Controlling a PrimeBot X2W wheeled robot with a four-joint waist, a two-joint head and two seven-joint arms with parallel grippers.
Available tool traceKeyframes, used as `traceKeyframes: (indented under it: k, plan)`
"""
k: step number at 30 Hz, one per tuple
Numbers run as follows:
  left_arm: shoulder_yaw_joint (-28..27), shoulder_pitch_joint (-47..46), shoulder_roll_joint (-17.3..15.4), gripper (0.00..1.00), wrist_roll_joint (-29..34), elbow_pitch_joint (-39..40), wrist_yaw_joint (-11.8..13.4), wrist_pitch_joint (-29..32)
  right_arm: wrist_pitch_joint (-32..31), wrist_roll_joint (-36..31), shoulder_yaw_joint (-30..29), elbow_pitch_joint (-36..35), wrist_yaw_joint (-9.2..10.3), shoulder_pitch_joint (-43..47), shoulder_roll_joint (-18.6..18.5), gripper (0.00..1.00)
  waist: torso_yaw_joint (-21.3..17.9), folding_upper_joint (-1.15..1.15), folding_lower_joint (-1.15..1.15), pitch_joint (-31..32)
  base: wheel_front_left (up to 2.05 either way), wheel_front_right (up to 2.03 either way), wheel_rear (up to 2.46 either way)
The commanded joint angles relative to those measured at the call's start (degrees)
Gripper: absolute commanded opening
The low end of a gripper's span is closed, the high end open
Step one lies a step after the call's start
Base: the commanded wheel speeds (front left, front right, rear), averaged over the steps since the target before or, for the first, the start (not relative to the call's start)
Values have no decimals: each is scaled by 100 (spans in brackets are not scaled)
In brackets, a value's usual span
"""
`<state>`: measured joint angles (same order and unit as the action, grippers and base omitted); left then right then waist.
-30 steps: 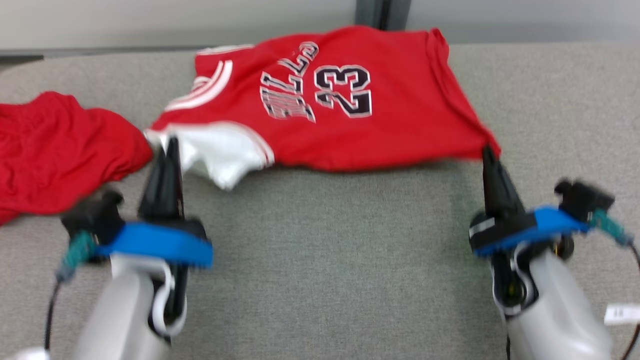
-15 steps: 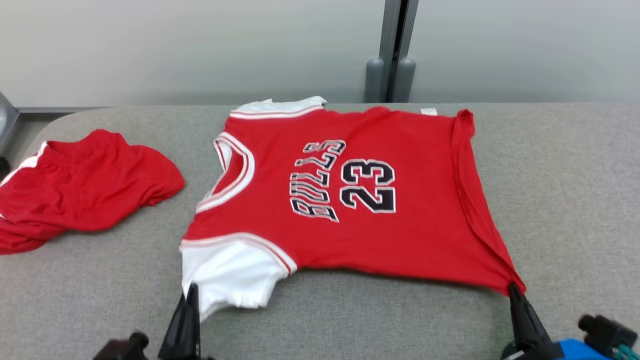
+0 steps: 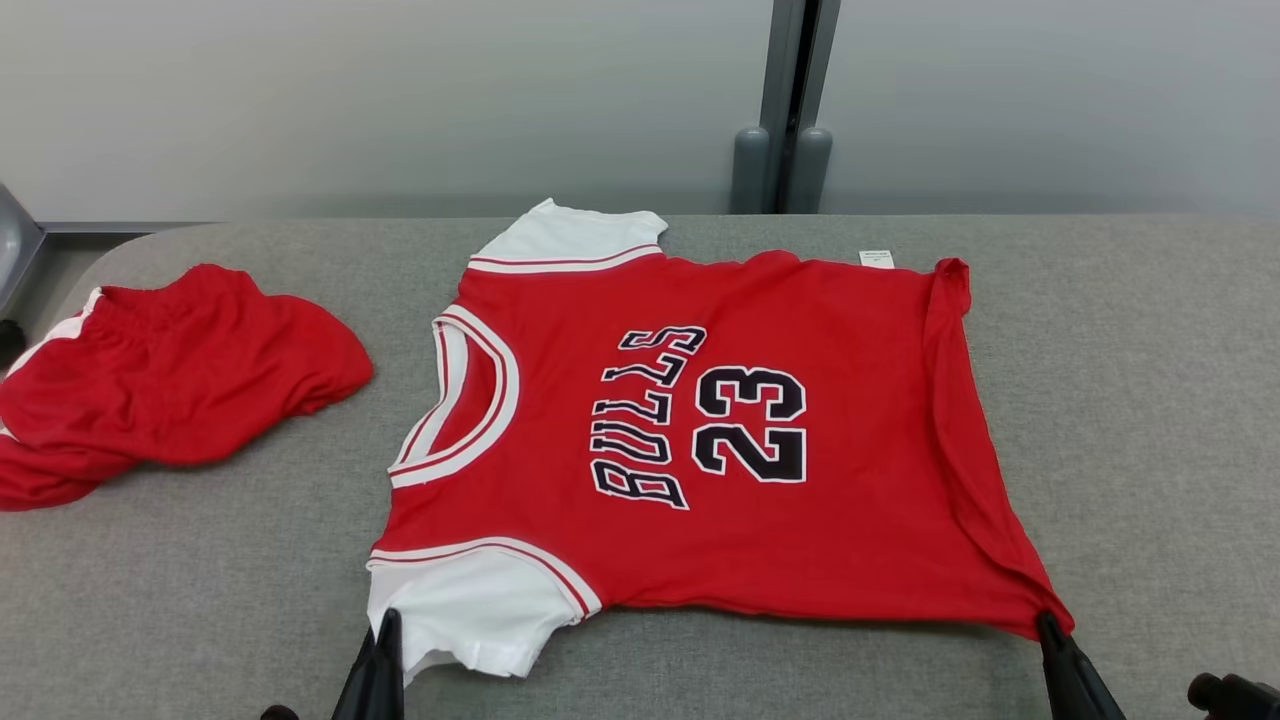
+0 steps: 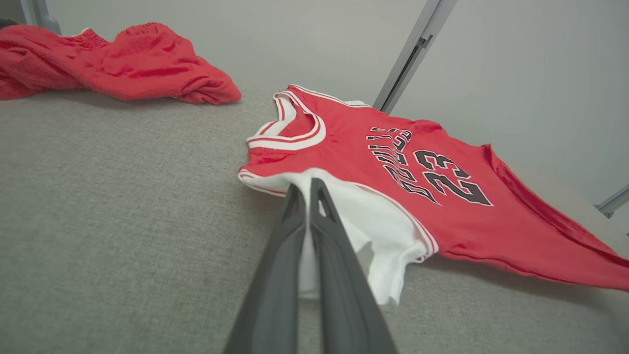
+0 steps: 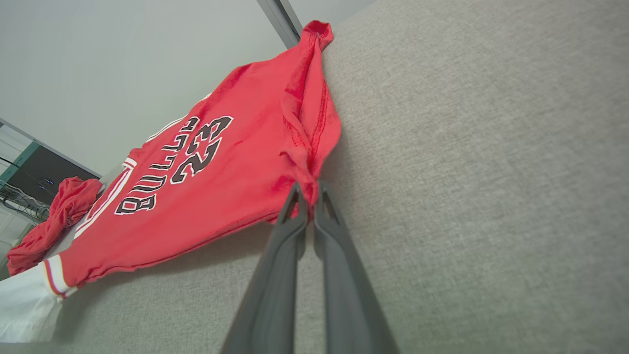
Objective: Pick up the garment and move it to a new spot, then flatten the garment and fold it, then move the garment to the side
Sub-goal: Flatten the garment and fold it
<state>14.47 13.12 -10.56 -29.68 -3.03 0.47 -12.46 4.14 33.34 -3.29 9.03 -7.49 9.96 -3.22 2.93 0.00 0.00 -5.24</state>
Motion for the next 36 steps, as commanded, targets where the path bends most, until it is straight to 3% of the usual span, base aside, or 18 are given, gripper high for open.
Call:
traceKeyframes:
  k: [1,16,33,34,35,36]
  plan:
    - [10,-195,-50,0,45,3,-43,9,-48,-31,-3,-73,-1,-72,16,0,-24,0,0,-13,0,0,0]
    - [-4,-1619,-330,0,115,-635,-363,101,-308,-104,144,271,-1,-1320,31,0,-201,0,0,-397,0,0,0]
    - [374,-3899,-444,0,180,-2740,-753,-115,-73,-879,105,1948,-1,-3479,5,0,-213,0,0,-1155,0,0,0]
    - [397,-3968,-441,0,186,-2857,-762,-130,-15,-914,141,2013,-1,-3521,-14,20,-213,0,0,-1162,0,0,0]
    - [402,-4039,-433,42,193,-2950,-765,-150,53,-968,168,2077,-1,-3561,-41,71,-214,0,0,-1164,0,0,0]
    - [406,-4091,-421,89,198,-3029,-768,-176,114,-1019,198,2125,-1,-3583,-55,100,-212,0,0,-1161,0,0,0]
